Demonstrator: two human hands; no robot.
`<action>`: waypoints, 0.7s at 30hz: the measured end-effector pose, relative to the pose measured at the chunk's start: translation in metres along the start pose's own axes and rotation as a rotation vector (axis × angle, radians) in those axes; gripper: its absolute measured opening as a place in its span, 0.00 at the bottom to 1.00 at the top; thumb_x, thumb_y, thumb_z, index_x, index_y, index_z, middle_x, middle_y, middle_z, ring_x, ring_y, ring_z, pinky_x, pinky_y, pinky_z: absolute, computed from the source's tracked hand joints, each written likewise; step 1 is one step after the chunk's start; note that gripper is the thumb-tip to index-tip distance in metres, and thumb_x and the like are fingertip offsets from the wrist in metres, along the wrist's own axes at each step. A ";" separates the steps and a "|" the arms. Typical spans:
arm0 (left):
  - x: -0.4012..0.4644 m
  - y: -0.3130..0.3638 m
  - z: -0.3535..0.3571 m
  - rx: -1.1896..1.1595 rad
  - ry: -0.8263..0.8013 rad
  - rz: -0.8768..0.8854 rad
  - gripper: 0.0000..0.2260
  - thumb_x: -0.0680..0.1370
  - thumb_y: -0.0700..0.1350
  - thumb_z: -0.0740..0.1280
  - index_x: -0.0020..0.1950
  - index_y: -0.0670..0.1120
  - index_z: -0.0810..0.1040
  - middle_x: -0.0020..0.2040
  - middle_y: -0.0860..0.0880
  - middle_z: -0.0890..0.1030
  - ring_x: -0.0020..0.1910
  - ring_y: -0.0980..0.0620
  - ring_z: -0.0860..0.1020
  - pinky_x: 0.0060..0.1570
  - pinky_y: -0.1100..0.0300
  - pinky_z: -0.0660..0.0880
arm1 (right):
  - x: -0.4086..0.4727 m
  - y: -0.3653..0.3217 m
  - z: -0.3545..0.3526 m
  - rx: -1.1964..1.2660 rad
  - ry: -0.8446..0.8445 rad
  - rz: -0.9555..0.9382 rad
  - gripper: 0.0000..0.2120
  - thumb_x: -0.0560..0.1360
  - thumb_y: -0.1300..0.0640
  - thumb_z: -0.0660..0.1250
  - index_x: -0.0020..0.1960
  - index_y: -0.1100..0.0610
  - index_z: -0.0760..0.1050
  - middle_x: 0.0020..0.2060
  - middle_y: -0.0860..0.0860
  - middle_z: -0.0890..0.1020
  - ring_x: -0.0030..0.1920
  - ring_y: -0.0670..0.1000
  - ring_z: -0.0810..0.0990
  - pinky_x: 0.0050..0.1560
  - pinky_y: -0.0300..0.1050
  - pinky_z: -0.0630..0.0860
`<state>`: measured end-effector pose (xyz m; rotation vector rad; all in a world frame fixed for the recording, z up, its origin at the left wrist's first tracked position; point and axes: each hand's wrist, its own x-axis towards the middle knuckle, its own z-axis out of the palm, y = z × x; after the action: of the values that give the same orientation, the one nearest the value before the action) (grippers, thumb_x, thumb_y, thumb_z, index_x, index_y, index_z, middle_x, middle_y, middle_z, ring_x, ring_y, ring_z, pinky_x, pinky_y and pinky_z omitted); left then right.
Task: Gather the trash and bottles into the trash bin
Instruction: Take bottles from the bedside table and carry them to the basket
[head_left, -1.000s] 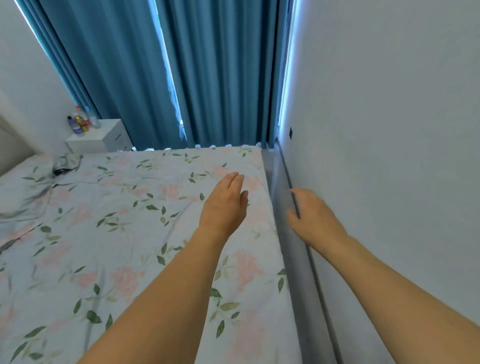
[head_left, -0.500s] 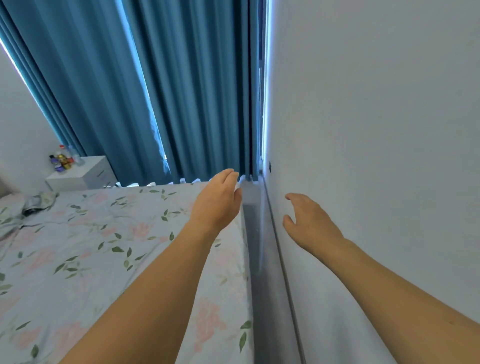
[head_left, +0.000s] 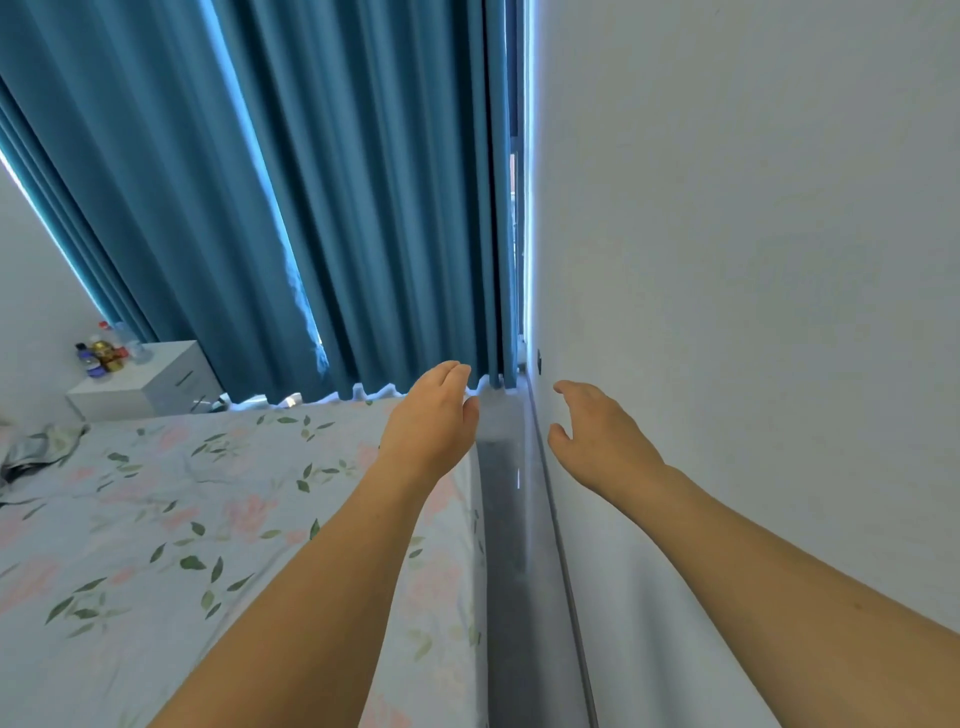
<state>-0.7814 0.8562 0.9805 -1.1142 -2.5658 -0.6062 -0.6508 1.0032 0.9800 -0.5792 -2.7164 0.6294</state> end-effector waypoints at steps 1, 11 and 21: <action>0.019 -0.005 0.008 0.004 -0.001 -0.005 0.14 0.82 0.45 0.58 0.63 0.40 0.73 0.62 0.47 0.75 0.60 0.49 0.73 0.52 0.56 0.71 | 0.020 0.005 0.004 0.004 -0.008 -0.001 0.24 0.79 0.57 0.57 0.74 0.57 0.60 0.72 0.53 0.66 0.70 0.53 0.66 0.67 0.44 0.64; 0.272 -0.119 0.111 0.047 -0.026 -0.059 0.13 0.82 0.45 0.58 0.63 0.41 0.72 0.63 0.49 0.75 0.60 0.49 0.73 0.46 0.59 0.66 | 0.308 0.037 0.051 0.013 -0.003 0.000 0.22 0.80 0.56 0.58 0.73 0.56 0.62 0.68 0.52 0.70 0.66 0.52 0.70 0.63 0.43 0.68; 0.467 -0.181 0.150 0.003 -0.011 -0.088 0.15 0.82 0.47 0.56 0.66 0.43 0.70 0.65 0.50 0.73 0.62 0.50 0.71 0.49 0.54 0.72 | 0.514 0.057 0.063 0.001 -0.001 0.004 0.25 0.80 0.56 0.58 0.75 0.55 0.59 0.73 0.50 0.65 0.72 0.51 0.65 0.68 0.44 0.65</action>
<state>-1.2385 1.1095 0.9922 -1.0106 -2.6354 -0.6177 -1.1056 1.2560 0.9953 -0.5850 -2.7163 0.6327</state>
